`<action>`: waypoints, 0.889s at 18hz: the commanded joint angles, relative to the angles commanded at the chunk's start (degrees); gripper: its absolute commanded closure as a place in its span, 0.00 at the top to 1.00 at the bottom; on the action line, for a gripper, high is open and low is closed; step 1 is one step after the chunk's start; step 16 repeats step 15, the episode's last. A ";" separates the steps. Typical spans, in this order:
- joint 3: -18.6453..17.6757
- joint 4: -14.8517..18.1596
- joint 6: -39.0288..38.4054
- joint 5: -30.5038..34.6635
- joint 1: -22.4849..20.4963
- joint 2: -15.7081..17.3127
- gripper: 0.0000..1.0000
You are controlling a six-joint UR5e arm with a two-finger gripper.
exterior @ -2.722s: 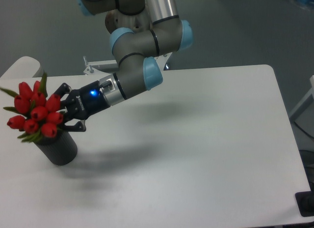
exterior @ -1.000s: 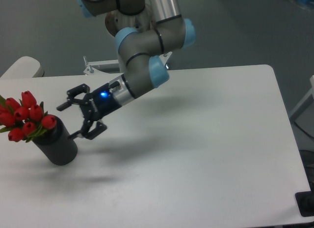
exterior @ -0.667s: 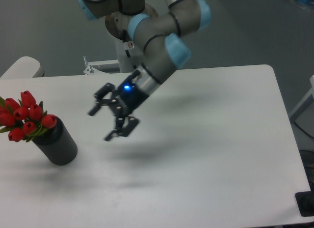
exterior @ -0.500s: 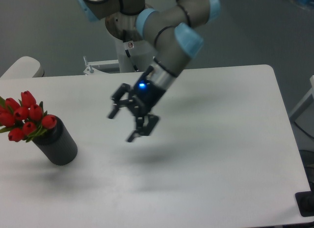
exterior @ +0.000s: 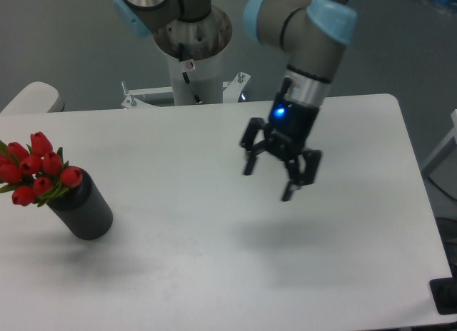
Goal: Insert the flowers into the vase
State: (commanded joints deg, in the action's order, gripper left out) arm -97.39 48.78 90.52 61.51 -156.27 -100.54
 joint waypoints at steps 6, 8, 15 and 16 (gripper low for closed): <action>7.29 9.21 7.11 9.58 0.79 -1.67 1.00; 9.23 12.12 8.79 11.79 1.05 -2.11 1.00; 10.38 12.83 9.23 12.23 1.14 -2.73 1.00; 10.38 12.83 9.23 12.23 1.14 -2.73 1.00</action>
